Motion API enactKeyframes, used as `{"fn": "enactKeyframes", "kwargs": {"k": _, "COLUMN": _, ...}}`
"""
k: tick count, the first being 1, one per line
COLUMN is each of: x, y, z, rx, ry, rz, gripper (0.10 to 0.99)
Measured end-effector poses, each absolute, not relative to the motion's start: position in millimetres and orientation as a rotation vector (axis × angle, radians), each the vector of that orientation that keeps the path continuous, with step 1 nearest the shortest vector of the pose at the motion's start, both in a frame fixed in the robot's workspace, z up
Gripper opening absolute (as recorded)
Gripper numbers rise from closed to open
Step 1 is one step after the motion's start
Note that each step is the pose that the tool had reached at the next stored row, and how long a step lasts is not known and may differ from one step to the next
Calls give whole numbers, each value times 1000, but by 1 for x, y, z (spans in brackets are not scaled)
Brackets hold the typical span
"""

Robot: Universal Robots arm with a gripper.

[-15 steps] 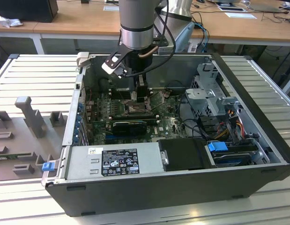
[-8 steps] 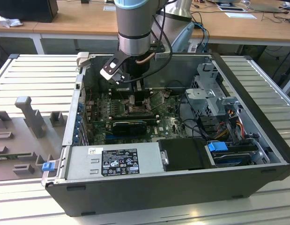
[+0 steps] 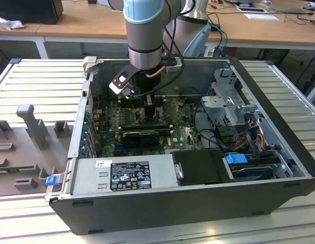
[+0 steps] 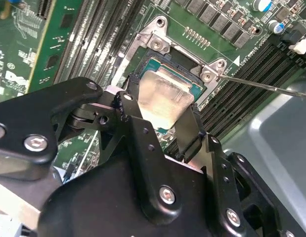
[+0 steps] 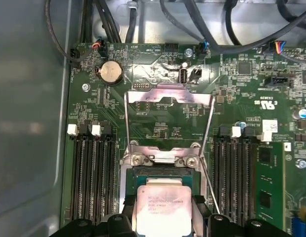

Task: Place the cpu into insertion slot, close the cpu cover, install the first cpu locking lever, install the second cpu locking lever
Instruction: 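Place the cpu into insertion slot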

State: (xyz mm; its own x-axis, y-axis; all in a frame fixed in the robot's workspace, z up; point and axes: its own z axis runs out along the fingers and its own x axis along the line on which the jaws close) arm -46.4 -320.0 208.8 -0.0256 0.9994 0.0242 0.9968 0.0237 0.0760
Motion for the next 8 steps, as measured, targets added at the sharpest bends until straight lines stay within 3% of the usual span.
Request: {"fn": "enactKeyframes", "kwargs": {"k": 8, "x": -45, "y": -319, "z": 202, "rx": 2185, "ry": 2207, "rz": 107, "gripper": 529}}
